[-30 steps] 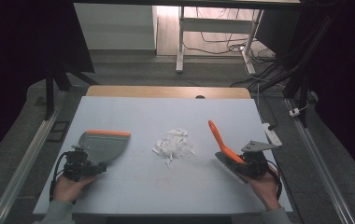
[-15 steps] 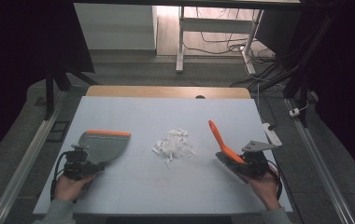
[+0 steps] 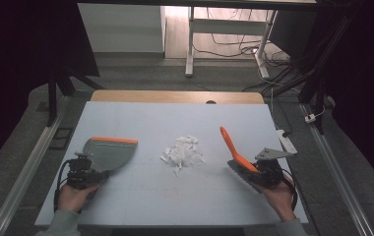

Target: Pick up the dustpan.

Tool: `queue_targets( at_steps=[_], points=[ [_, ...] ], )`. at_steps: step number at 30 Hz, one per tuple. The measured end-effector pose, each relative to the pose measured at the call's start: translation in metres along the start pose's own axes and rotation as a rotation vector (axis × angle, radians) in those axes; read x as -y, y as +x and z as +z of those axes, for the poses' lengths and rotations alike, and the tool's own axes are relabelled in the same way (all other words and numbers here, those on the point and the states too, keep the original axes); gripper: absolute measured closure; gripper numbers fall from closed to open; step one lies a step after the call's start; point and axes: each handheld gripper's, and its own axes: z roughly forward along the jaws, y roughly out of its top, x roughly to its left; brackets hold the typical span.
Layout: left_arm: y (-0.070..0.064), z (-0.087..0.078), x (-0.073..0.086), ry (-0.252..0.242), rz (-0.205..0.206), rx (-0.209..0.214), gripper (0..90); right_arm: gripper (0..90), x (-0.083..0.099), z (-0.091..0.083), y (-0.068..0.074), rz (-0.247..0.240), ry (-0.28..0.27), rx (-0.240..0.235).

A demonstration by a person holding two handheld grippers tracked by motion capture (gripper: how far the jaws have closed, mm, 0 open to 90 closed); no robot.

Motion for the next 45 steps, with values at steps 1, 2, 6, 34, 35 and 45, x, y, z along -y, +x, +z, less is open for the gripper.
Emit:
queue_targets(
  at_steps=[1, 2, 6, 34, 35, 45],
  points=[
    [0.0, 0.0, 0.0, -0.001, -0.002, 0.002, 60.7, 70.7, 0.0, 0.0, 0.0, 0.0, 0.0, 0.0],
    [0.001, 0.0, 0.0, -0.003, -0.003, 0.005, 60.8, 70.7, 0.0, 0.0, 0.0, 0.0, 0.0, 0.0],
    [0.001, 0.0, 0.0, -0.008, -0.004, 0.008, 61.0, 70.7, 0.0, 0.0, 0.0, 0.0, -0.001, 0.001],
    [0.007, -0.013, 0.003, -0.129, 0.077, 0.054, 61.4, 70.8, 0.0, -0.001, 0.001, -0.007, -0.015, 0.002],
    [0.007, -0.014, 0.003, -0.133, 0.084, 0.062, 61.4, 70.8, 0.0, -0.001, 0.001, -0.007, -0.014, 0.003],
    [0.005, -0.021, 0.003, -0.168, 0.168, 0.117, 61.4, 70.7, -0.001, -0.002, 0.002, -0.01, -0.023, 0.012]
  ],
)
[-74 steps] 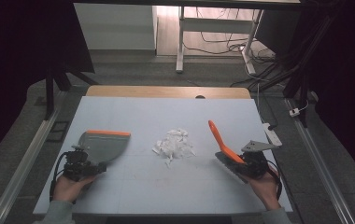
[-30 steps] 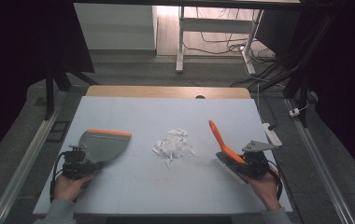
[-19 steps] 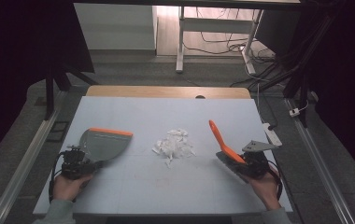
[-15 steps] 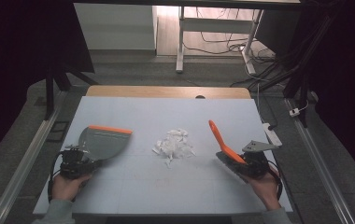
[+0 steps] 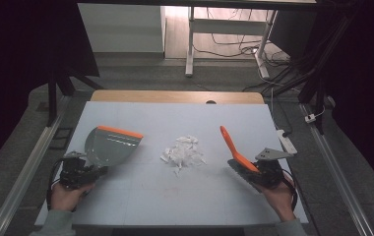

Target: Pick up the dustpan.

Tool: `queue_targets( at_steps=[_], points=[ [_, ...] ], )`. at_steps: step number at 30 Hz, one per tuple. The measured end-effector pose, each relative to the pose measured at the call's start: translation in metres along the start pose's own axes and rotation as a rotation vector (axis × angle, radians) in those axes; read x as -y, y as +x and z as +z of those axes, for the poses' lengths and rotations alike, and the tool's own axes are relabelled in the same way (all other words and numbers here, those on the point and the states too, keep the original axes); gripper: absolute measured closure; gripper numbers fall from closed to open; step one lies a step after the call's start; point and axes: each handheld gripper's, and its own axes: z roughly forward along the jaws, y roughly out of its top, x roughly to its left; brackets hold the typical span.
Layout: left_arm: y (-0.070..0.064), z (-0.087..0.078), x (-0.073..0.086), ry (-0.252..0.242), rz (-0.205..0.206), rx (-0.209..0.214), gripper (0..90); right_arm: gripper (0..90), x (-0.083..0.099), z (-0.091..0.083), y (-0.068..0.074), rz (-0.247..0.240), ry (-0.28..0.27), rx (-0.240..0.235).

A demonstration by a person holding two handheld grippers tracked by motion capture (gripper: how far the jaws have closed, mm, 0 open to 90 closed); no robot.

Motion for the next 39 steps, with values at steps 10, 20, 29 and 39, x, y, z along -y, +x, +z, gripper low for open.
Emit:
queue_targets(
  at_steps=[10, 20, 29, 39],
  points=[
    [0.0, -0.004, -0.005, -0.002, 0.072, 0.047, 61.4, 70.8, -0.001, -0.001, -0.002, 0.019, -0.024, -0.006],
    [0.002, -0.012, -0.008, -0.03, 0.098, 0.077, 61.4, 70.7, 0.001, -0.006, -0.006, 0.041, -0.045, -0.018],
    [-0.006, -0.013, -0.008, -0.026, 0.161, 0.108, 61.4, 70.8, 0.0, -0.01, -0.004, 0.031, -0.065, -0.027],
    [-0.013, -0.014, -0.008, -0.021, 0.225, 0.149, 61.4, 70.8, 0.0, -0.008, -0.002, 0.025, -0.06, -0.033]
  ],
)
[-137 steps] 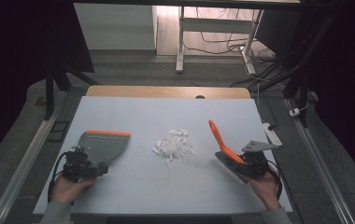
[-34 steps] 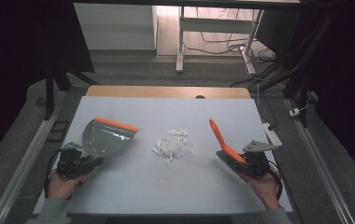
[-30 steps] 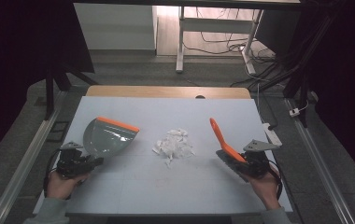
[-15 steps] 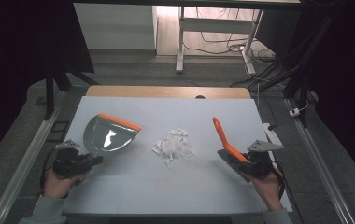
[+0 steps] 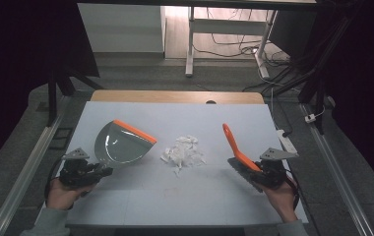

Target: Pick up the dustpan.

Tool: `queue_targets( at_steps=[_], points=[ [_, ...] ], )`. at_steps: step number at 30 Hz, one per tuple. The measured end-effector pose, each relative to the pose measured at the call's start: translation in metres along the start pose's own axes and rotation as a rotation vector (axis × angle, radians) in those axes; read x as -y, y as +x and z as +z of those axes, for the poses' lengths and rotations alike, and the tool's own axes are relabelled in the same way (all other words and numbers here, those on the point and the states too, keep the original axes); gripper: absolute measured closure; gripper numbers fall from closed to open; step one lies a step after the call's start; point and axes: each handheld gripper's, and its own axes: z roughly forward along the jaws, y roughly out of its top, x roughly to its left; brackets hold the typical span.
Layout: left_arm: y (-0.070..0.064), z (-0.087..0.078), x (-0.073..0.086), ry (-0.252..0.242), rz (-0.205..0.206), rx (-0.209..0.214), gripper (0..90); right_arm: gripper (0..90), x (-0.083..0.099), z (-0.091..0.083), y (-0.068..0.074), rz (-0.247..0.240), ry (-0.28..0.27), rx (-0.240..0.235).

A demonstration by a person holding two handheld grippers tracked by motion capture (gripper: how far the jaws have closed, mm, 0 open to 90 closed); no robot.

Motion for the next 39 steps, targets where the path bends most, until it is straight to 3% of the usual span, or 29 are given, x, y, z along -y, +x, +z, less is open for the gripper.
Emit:
queue_targets(
  at_steps=[7, 16, 39],
  points=[
    [-0.004, -0.001, -0.001, 0.002, 0.045, 0.044, 61.4, 70.7, -0.001, 0.001, 0.001, -0.002, 0.002, 0.001],
    [-0.014, 0.0, -0.002, 0.039, 0.153, 0.076, 61.4, 70.8, 0.0, 0.001, 0.001, -0.004, 0.0, -0.008],
    [-0.028, 0.002, -0.001, 0.119, 0.306, 0.179, 61.4, 70.8, -0.003, 0.005, 0.004, -0.017, 0.01, -0.014]
  ],
)
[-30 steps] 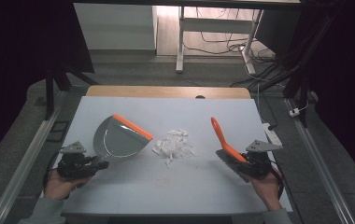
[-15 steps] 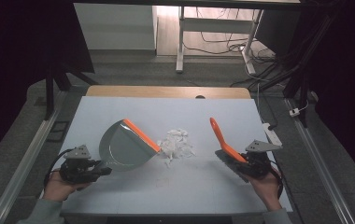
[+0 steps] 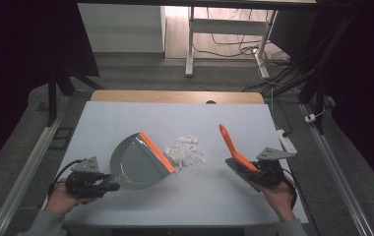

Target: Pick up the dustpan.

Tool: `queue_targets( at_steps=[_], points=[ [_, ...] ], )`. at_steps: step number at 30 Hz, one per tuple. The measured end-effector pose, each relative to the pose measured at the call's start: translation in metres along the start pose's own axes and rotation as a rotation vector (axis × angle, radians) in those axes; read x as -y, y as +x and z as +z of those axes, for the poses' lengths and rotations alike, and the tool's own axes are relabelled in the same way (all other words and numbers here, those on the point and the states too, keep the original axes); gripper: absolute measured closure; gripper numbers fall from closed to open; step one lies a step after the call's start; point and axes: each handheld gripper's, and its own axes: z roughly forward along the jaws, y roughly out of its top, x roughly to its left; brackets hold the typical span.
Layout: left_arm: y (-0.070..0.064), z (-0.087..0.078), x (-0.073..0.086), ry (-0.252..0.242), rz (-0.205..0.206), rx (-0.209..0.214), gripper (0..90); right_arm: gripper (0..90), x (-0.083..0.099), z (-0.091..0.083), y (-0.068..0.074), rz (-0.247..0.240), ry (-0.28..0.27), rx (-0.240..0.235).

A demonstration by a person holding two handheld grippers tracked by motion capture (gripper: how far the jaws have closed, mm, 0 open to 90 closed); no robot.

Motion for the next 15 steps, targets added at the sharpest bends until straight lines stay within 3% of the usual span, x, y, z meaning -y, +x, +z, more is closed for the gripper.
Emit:
queue_targets(
  at_steps=[15],
  points=[
    [-0.0106, 0.0102, -0.0044, 0.061, 0.019, 0.03, 61.5, 70.8, -0.0021, 0.0039, 0.0019, -0.004, 0.002, -0.001]
  ],
)
